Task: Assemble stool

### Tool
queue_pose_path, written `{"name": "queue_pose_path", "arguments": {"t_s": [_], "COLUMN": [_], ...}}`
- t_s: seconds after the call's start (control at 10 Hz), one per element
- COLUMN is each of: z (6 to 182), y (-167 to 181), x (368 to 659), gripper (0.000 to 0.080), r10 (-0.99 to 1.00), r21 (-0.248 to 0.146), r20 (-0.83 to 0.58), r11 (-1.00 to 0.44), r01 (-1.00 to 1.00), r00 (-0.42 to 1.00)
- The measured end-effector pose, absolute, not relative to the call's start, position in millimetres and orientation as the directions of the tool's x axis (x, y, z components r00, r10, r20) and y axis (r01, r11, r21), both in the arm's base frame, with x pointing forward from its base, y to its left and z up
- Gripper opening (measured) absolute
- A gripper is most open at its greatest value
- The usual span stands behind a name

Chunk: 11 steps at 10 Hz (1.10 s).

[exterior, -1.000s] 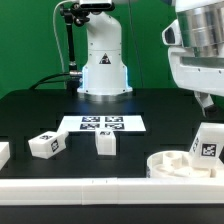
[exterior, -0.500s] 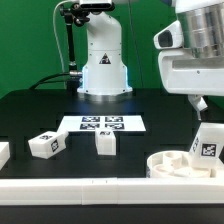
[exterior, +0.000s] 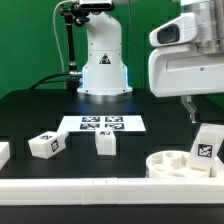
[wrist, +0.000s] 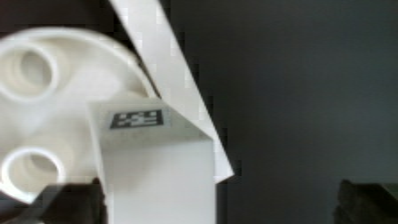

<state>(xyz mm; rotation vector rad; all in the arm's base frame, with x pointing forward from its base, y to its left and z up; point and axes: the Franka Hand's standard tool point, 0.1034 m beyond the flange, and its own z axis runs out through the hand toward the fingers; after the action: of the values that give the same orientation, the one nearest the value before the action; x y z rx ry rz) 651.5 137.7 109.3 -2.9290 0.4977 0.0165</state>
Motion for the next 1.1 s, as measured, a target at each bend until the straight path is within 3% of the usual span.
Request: {"name": "queue_pose_path", "arguments": {"t_s": [0.6,1.1], "z": [108.1,103.3], "y": [130.0,130.0], "x": [652.4,649.7], "gripper": [0.0649,0.0649], "r10": [0.071,0.608], "r21": [-0.162,-0.087], "r20": [0.029,0.083], "r11": [-0.984,-0.785], "r01": [0.075,0.614], "r00": [0.997,0.789]}}
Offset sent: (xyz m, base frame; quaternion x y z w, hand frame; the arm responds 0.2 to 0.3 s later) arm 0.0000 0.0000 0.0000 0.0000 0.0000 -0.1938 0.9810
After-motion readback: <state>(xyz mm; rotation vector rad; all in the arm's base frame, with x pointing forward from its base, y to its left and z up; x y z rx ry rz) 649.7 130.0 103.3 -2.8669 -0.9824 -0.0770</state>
